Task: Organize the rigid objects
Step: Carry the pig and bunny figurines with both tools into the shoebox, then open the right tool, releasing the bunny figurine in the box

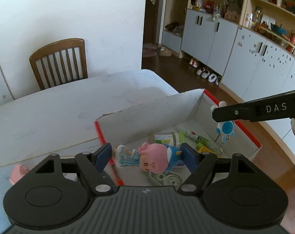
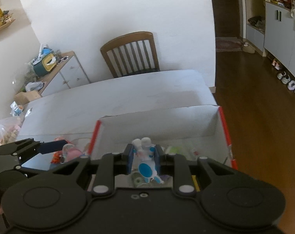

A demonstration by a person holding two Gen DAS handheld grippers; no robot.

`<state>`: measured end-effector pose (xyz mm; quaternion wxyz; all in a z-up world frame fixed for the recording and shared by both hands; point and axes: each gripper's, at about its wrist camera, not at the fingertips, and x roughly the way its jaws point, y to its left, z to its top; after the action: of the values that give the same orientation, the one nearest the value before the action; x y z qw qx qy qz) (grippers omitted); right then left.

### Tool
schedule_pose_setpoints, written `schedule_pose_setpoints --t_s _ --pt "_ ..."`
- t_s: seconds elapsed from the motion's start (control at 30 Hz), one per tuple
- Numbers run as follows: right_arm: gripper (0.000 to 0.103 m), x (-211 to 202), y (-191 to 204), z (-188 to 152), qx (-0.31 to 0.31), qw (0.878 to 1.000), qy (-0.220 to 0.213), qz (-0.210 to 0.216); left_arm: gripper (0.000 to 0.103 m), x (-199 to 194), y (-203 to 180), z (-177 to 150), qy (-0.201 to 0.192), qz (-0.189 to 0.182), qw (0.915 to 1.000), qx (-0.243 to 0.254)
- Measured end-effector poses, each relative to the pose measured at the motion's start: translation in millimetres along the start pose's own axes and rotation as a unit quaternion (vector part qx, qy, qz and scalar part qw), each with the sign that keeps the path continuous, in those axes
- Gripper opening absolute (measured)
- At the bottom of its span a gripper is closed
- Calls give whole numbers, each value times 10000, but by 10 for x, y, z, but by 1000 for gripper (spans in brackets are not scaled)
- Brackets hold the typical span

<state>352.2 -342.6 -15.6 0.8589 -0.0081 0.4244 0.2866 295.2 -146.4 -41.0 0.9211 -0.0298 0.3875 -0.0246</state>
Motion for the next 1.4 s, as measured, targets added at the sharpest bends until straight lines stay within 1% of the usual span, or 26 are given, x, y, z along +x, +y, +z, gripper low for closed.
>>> schedule_pose_setpoints --t_s 0.23,0.4,0.57,0.7,0.83,0.97,1.13,1.27,1.4 --pt "21 183 -282 -32 65 9997 249 -19 77 384 -186 78 278 199 9994 106" --pt "21 329 -396 -120 62 9988 493 -12 77 651 -238 106 371 499 9979 188" --pt "21 451 -443 -219 -53 9974 721 44 77 868 -264 121 516 649 9964 165" --pt "21 541 -434 -294 -165 9956 914 110 77 957 -298 129 599 705 9955 190" --pt "21 624 -399 -397 -357 9929 1125 132 77 1049 -282 137 780 760 9939 158" --pt "21 693 -386 -468 -480 9909 1248 126 77 1119 -290 137 912 758 9929 124" --pt "22 739 -359 -501 -615 9887 1365 100 77 1176 -322 129 1037 752 9917 132" --pt "22 783 -347 -520 -654 9874 1437 63 77 1219 -311 112 1175 683 9907 22" --pt "22 820 -353 -532 -644 9868 1484 43 77 1246 -303 112 1217 656 9904 -39"
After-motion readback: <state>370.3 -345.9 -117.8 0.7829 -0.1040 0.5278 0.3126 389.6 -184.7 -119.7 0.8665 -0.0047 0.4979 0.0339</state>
